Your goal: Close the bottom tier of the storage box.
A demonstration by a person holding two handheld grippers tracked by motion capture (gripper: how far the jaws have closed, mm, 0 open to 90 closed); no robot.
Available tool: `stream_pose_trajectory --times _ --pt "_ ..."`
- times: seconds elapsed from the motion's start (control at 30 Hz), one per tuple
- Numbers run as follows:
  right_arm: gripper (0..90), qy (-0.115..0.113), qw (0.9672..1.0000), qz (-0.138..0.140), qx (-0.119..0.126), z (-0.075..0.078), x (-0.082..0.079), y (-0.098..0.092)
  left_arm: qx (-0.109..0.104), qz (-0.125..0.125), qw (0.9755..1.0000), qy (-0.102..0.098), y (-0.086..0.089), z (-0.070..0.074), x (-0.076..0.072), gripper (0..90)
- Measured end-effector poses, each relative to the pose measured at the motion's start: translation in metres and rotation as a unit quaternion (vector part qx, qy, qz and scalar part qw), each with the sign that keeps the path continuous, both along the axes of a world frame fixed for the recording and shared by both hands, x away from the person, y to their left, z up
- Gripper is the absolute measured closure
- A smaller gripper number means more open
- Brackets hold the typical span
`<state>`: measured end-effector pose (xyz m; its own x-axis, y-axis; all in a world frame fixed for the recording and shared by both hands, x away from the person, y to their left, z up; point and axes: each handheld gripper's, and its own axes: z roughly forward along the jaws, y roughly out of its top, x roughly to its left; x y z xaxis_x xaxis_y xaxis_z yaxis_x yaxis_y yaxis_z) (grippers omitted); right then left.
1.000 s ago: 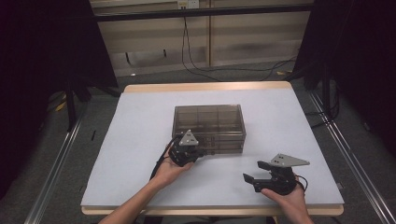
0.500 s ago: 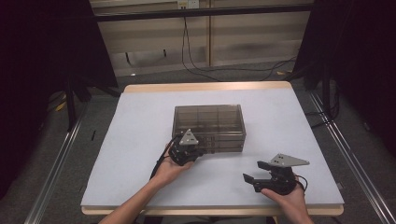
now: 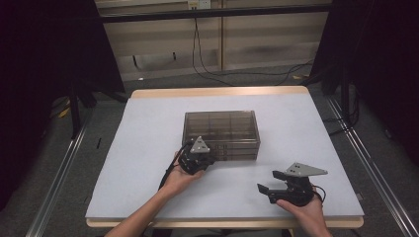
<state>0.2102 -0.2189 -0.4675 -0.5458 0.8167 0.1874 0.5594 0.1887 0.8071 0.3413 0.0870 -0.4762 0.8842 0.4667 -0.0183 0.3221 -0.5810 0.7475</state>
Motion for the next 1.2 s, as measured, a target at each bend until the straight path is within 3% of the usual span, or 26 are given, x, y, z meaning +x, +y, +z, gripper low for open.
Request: stream_pose_trajectory --times 0.13,0.17,0.23,0.27,0.4,0.43,0.47,0.5,0.7,0.77,0.8,0.83,0.9,0.97,1.07,1.17,1.2 --pt "24.0 -0.001 1.0000 -0.002 0.000 0.000 0.000 -0.001 0.000 -0.008 1.0000 0.000 0.002 0.001 0.000 87.5" --pt "24.0 -0.003 1.0000 -0.003 0.001 0.000 0.000 -0.002 0.002 -0.008 1.0000 0.000 0.002 0.003 -0.002 81.4" --pt "24.0 -0.004 1.0000 -0.003 0.002 0.000 0.000 -0.002 0.006 -0.013 0.9998 -0.010 0.001 0.006 -0.004 80.9" --pt "24.0 -0.003 1.0000 -0.004 0.002 0.000 0.000 -0.002 -0.002 -0.009 0.9999 -0.007 -0.001 0.005 -0.006 80.9" --pt "23.9 -0.005 1.0000 -0.003 0.002 0.001 -0.001 -0.002 0.013 -0.026 0.9995 -0.011 -0.001 0.008 -0.009 76.8" --pt "24.0 -0.004 1.0000 -0.004 0.002 0.001 -0.001 -0.002 0.002 -0.020 0.9997 -0.011 -0.002 0.007 -0.010 74.4" --pt "23.9 -0.005 1.0000 -0.006 0.002 0.001 -0.001 -0.003 0.012 -0.025 0.9996 -0.010 0.000 0.010 -0.011 67.2" --pt "23.9 -0.005 1.0000 -0.006 0.002 0.001 -0.001 -0.003 0.010 -0.026 0.9995 -0.014 0.000 0.010 -0.012 67.2" --pt "24.0 -0.006 1.0000 -0.006 0.002 0.002 -0.001 -0.004 0.015 -0.022 0.9996 -0.012 0.005 0.015 -0.018 46.0" --pt "23.9 -0.006 1.0000 -0.006 0.002 0.002 -0.001 -0.004 0.002 -0.021 0.9997 -0.010 0.005 0.015 -0.020 38.0" --pt "23.8 -0.007 1.0000 -0.006 0.002 0.002 -0.001 -0.004 0.015 -0.027 0.9994 -0.011 0.006 0.017 -0.021 32.6" --pt "23.8 -0.006 1.0000 -0.006 0.002 0.002 -0.001 -0.004 0.012 -0.029 0.9995 -0.009 0.006 0.017 -0.023 28.7" --pt "23.6 -0.006 1.0000 -0.006 0.002 0.001 -0.001 -0.004 0.013 -0.031 0.9993 -0.014 0.007 0.020 -0.027 23.6" --pt "23.4 -0.007 1.0000 -0.006 0.003 0.002 -0.001 -0.004 -0.008 -0.022 0.9997 -0.011 0.008 0.022 -0.031 18.4" --pt "22.4 -0.009 0.9999 -0.006 0.002 0.002 -0.001 -0.004 -0.007 -0.022 0.9997 -0.012 0.014 0.028 -0.035 14.2" --pt "21.6 -0.008 0.9999 -0.010 0.004 0.002 -0.001 -0.004 -0.023 -0.019 0.9996 -0.001 0.019 0.029 -0.037 9.5" --pt "21.6 -0.008 0.9999 -0.010 0.004 0.002 -0.001 -0.004 -0.014 -0.023 0.9996 -0.001 0.021 0.029 -0.037 9.5"
